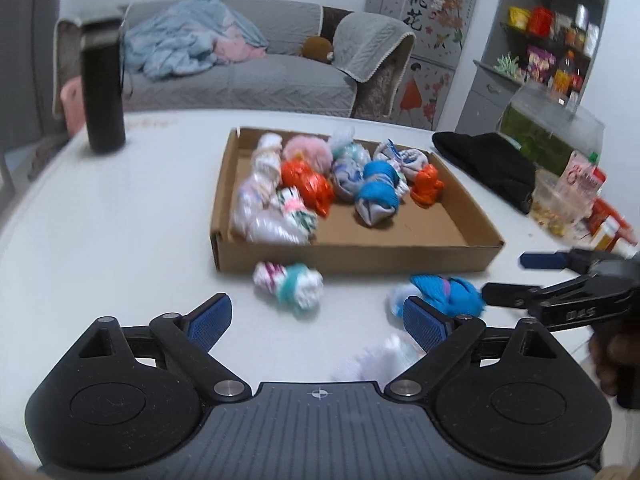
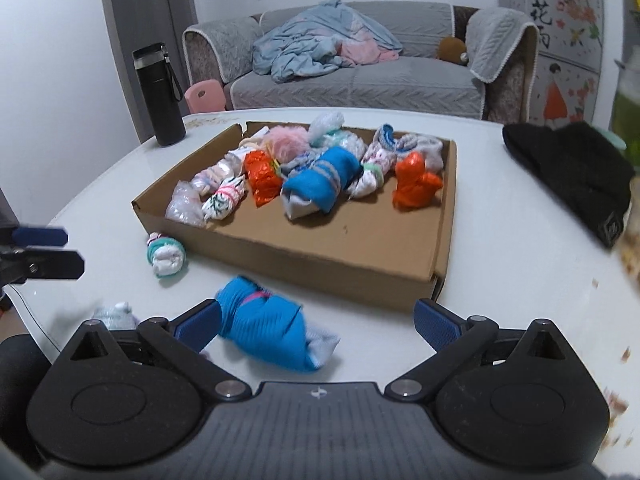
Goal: Organize objects
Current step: 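Withdraw both grippers from the tray toward the bundles beside it, then grasp the bubble-wrap bundle with the left gripper while the right grasps the lilac sock bundle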
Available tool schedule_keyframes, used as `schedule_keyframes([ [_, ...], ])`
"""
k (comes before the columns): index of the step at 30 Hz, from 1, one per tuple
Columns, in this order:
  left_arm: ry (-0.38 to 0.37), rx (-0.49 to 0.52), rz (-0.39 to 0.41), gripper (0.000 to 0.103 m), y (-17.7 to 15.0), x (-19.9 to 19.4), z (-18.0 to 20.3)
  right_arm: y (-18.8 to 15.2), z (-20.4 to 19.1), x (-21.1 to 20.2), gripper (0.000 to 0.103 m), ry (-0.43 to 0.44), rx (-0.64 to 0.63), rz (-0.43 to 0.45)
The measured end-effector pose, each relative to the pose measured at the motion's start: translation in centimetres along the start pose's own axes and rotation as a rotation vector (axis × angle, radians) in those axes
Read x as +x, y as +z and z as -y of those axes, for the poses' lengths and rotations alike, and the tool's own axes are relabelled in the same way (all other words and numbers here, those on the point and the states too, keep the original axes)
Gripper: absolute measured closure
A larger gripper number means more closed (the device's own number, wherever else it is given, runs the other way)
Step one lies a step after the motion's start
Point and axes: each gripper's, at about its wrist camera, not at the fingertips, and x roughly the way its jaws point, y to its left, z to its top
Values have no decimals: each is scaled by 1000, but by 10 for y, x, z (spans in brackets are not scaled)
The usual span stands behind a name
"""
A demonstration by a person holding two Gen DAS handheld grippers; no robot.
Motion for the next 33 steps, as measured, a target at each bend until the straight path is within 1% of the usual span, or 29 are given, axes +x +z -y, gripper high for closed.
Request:
schedule_keyframes([
  [2, -45, -39, -9, 8, -8, 1, 2, -6, 1, 0, 1, 3, 24, 5],
  [7, -81, -34, -22, 8, -22, 12, 19, -14, 3, -1, 1, 10, 49, 11],
  [9, -68, -7, -16, 9, -27, 19, 25, -17, 3, -2, 1, 1, 38, 11],
  [11, -60, 2, -34, 11, -31, 27, 26, -21, 1, -1, 1, 2, 34, 7],
  [13, -63, -10, -45, 12, -36, 32, 20, -23, -1, -1, 1, 4, 28, 4],
  [15, -45, -26, -50, 12, -38, 34, 13, -26, -5, -1, 1, 1, 17, 10],
  [19, -40, -68, -39, 11, -40, 31, -4, -30, -18, -5, 1, 13, 0, 36],
  [22, -41, -79, -17, 11, -43, 25, -13, -39, -35, -11, 1, 42, -58, 72],
  [27, -62, -114, 30, 11, -53, 20, -24, -51, -66, -18, 1, 143, -254, 157],
  [30, -63, -121, 60, 11, -58, 17, -29, -51, -76, -14, 2, 204, -357, 168],
  [33, -65, -135, 72, 11, -60, 16, -34, -49, -81, -4, 6, 234, -424, 153],
])
